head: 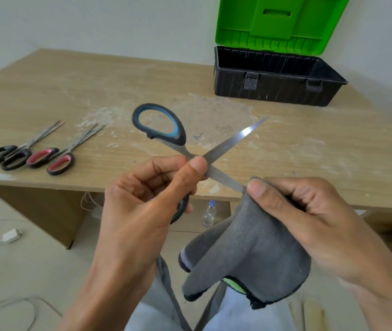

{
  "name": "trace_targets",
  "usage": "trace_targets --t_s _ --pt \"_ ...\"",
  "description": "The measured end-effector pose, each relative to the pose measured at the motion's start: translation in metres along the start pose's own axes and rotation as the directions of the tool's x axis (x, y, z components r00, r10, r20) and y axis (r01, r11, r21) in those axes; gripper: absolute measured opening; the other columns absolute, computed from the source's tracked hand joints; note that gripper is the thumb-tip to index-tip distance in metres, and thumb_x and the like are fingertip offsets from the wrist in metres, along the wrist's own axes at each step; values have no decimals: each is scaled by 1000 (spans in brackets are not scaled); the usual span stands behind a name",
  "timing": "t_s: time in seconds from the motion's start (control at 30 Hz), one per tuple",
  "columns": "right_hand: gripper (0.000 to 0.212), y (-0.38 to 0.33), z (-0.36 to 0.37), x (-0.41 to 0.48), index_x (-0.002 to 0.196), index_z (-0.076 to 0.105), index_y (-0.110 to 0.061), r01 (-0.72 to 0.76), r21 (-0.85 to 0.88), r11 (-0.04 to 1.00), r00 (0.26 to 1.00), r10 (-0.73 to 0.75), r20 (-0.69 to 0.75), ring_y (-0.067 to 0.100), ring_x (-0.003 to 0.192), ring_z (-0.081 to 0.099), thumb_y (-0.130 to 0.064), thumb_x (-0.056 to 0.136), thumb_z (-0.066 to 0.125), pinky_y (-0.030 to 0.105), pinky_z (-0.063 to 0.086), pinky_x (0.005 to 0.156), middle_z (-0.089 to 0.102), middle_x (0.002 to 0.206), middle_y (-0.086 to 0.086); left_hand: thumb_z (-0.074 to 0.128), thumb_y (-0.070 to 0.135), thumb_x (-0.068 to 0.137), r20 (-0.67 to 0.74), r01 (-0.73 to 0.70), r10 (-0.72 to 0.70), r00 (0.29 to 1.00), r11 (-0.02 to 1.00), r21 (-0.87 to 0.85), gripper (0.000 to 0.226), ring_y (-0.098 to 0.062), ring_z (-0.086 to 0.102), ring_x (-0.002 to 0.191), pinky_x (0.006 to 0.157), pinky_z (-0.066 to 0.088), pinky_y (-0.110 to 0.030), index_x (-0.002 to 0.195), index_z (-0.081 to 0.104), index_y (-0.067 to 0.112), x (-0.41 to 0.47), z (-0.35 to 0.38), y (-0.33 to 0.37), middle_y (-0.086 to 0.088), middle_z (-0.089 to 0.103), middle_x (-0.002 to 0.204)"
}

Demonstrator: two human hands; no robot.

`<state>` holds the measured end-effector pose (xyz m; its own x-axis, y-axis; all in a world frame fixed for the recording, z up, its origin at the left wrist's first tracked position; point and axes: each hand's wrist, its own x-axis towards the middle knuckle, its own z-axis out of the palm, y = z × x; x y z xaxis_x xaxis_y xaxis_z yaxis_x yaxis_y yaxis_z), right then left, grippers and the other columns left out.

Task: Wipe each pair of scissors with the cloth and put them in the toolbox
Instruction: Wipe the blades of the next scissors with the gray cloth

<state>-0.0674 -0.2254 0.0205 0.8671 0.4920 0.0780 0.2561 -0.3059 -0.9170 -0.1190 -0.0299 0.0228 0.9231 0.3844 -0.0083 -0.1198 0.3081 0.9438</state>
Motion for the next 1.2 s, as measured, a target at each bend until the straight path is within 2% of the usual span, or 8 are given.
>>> trace_targets --t_s 0.2,0.33,0.53,0.63,0.83,0.9,1.03,1.2 --pt "58 -4 -3 1 79 76 -1 -241 224 944 969 221 112 22 70 71 -57 94 69 20 54 65 77 78 15 78 27 64 97 -128 118 988 986 104 14 -11 56 58 54 49 -17 69 75 15 2 -6 -3 -3 67 65" --pt "41 -4 -4 0 73 84 -15 -328 303 895 945 311 105 13 69 76 -52 74 65 15 57 63 81 78 8 77 28 64 155 -227 201 967 959 172 12 -7 66 68 63 52 -15 71 78 19 6 -11 -4 1 76 77" --pt "46 -3 -5 1 85 83 -12 -342 257 904 939 316 137 26 83 79 -53 81 62 24 59 75 82 89 13 71 58 67 99 -188 168 981 947 261 38 2 71 83 71 52 -13 80 80 24 0 -7 -2 9 79 88" --pt "48 2 -6 2 90 81 -10 -327 222 919 944 305 128 40 94 77 -53 86 60 37 56 86 80 94 17 48 86 65 47 -157 150 988 937 311 69 5 67 99 94 46 -41 82 80 28 0 -5 -1 17 77 97" --pt "52 6 -13 1 93 76 -7 -270 155 950 962 259 90 47 96 72 -59 93 66 48 52 90 73 100 28 27 78 77 64 61 -57 996 996 -63 91 -31 70 85 71 55 -43 79 78 2 1 -14 6 -19 76 99" --pt "59 8 -15 2 90 72 -4 -224 122 967 973 216 76 40 80 67 -62 88 64 48 47 81 64 93 34 39 71 78 82 102 -107 991 993 59 78 -28 70 74 64 56 -36 84 79 4 4 -21 9 -18 76 89" --pt "57 9 -18 2 87 71 -8 -125 10 992 990 125 66 39 71 59 -65 88 60 45 46 72 59 86 31 64 65 72 219 124 -238 946 892 435 50 -21 70 66 75 48 -36 89 81 21 14 -31 18 -13 76 76" --pt "59 10 -18 2 84 68 -9 11 -166 986 994 7 107 38 68 53 -65 96 52 48 44 65 55 73 16 70 54 76 334 92 -347 876 802 590 32 -6 64 57 63 44 -19 73 81 25 16 -25 25 3 74 65"
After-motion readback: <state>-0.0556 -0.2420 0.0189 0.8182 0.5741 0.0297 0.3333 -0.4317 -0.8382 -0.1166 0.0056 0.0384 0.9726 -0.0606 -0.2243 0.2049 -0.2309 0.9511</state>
